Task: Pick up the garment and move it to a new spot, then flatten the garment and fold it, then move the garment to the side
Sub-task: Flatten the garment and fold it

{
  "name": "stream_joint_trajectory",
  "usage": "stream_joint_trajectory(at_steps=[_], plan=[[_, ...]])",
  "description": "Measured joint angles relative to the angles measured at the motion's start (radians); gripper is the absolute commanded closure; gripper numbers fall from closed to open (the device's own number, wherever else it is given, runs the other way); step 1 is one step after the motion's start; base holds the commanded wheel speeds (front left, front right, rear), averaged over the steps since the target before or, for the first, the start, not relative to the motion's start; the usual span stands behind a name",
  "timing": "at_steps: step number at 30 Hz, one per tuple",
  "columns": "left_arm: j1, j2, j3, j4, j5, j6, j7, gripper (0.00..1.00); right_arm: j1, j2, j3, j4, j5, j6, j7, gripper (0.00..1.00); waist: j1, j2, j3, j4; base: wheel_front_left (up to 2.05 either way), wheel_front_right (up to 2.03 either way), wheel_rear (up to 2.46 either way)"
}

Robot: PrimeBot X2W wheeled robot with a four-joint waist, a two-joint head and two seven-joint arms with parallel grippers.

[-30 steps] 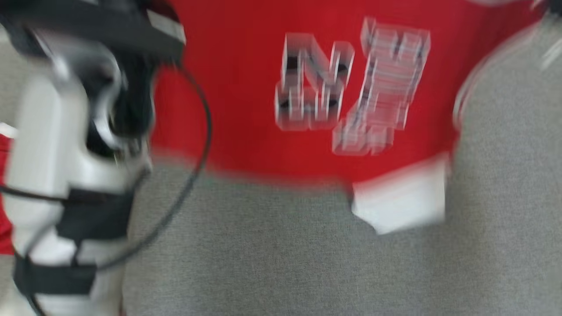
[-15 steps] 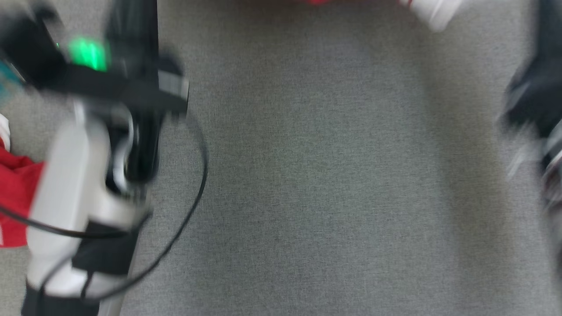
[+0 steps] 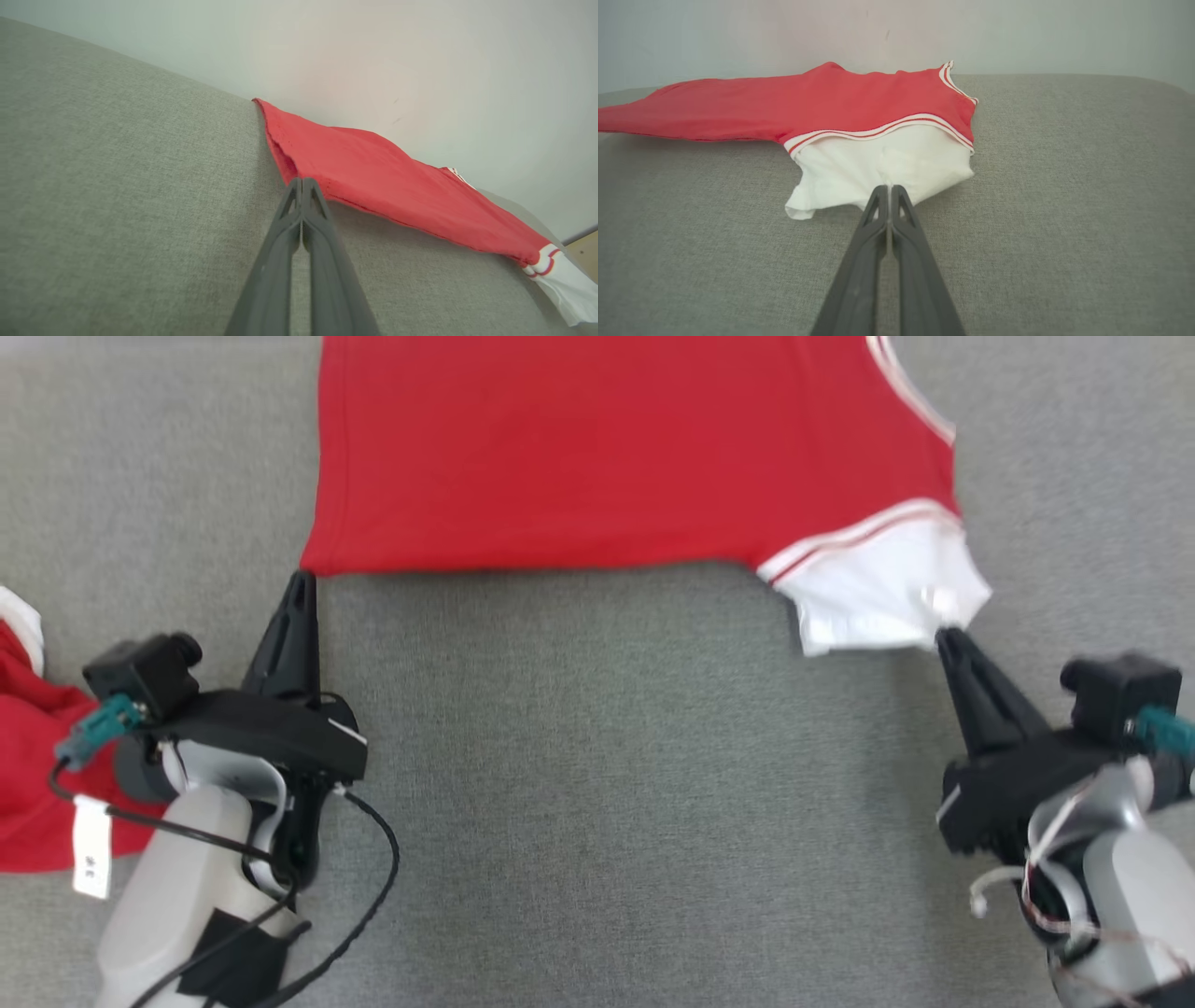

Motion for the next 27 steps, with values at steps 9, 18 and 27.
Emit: stream_joint_trajectory(at_steps=[9,18,27], plan=[[0.132,-0.006,-0.003,0.064,-0.004,-0.01,-0.029,1.0,0.184,0.002,-0.005,-0.075,0.0,-0.018,0.005,1.0,-0.0001,-0.0001,-0.114,-0.013,0.0,0.0,0.0],[0.341,0.01,-0.004,0.066,-0.007,-0.01,-0.043,1.0,0.369,0.003,-0.002,-0.146,0.043,-0.023,0.058,1.0,-0.0003,-0.0002,-0.241,-0.037,0.0,0.0,0.0],[0.503,0.022,-0.01,-0.002,-0.006,0.002,-0.044,1.0,0.523,-0.025,-0.006,-0.25,0.052,-0.026,0.136,1.0,-0.0003,-0.0003,-0.336,-0.059,0.0,0.0,0.0]])
